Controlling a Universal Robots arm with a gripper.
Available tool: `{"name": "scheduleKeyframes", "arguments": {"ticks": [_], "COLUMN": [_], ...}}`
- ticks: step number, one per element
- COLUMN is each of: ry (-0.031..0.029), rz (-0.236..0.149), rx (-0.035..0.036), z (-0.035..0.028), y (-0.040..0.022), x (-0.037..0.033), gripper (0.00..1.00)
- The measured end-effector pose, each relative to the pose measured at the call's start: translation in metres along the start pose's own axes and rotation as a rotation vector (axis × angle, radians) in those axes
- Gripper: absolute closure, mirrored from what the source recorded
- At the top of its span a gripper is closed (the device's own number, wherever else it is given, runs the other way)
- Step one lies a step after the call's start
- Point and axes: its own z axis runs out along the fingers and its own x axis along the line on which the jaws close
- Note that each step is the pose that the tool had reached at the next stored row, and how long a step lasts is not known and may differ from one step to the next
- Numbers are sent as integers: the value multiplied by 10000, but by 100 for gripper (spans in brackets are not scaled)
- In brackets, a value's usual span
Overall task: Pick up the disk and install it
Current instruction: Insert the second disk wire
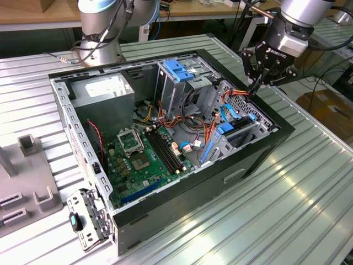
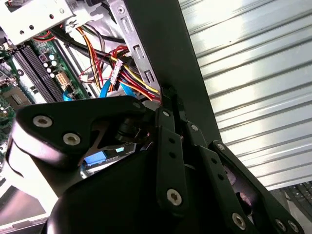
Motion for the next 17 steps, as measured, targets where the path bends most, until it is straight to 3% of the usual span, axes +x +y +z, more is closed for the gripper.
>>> {"name": "scheduleKeyframes", "arguments": {"ticks": [6, 17], "ry": [-1, 2], "rz": [2, 52], "rx": [1, 2], "z": [1, 4], "y": [10, 158], "x": [-9, -78], "gripper": [84, 84]}}
